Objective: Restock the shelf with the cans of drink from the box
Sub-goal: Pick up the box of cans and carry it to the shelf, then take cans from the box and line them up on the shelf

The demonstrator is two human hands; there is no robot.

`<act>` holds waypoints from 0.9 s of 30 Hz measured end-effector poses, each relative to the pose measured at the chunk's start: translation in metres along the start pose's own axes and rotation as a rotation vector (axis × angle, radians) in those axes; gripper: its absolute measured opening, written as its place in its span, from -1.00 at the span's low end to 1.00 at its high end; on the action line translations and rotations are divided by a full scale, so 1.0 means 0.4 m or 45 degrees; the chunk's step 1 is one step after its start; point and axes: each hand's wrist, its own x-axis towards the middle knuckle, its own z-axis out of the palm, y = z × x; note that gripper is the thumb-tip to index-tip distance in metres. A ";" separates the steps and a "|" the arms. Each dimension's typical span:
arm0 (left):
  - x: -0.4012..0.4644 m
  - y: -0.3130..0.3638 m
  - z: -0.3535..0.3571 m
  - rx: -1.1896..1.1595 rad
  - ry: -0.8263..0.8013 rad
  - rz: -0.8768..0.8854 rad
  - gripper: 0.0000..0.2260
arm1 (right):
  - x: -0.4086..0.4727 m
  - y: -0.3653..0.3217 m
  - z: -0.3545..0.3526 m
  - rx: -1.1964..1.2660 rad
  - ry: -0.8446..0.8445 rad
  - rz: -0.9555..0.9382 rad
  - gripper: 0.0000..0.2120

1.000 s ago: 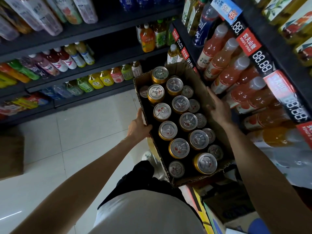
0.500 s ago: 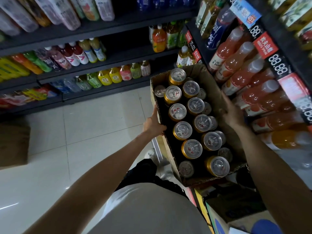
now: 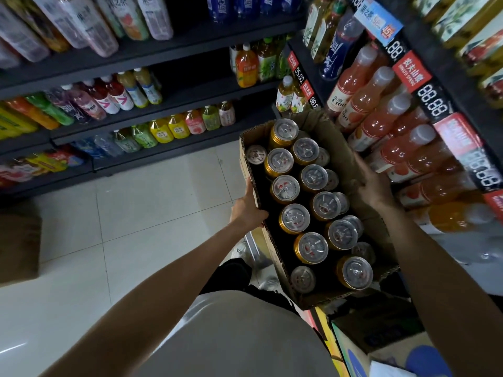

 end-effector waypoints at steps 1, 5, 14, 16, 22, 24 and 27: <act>0.002 -0.003 -0.001 0.009 0.000 -0.001 -0.11 | -0.001 -0.001 0.002 -0.009 0.001 0.004 -0.22; 0.002 -0.013 -0.015 -0.032 -0.032 -0.008 -0.12 | -0.003 -0.003 -0.001 -0.045 -0.073 0.010 -0.27; -0.059 0.023 -0.116 0.332 0.425 0.237 -0.66 | -0.087 -0.129 -0.059 0.058 0.250 -0.289 -0.57; -0.053 0.043 -0.152 0.325 0.515 0.478 -0.77 | -0.129 -0.181 -0.076 0.269 0.208 -0.298 -0.63; 0.119 0.166 -0.264 0.580 0.295 0.992 -0.61 | -0.119 -0.311 -0.054 0.772 -0.043 -0.063 -0.45; 0.205 0.223 -0.286 0.856 0.134 1.055 -0.44 | -0.078 -0.330 -0.033 0.496 0.083 -0.074 -0.35; 0.322 0.296 -0.293 1.194 -0.166 1.171 -0.26 | -0.009 -0.336 0.014 0.196 0.100 -0.038 -0.23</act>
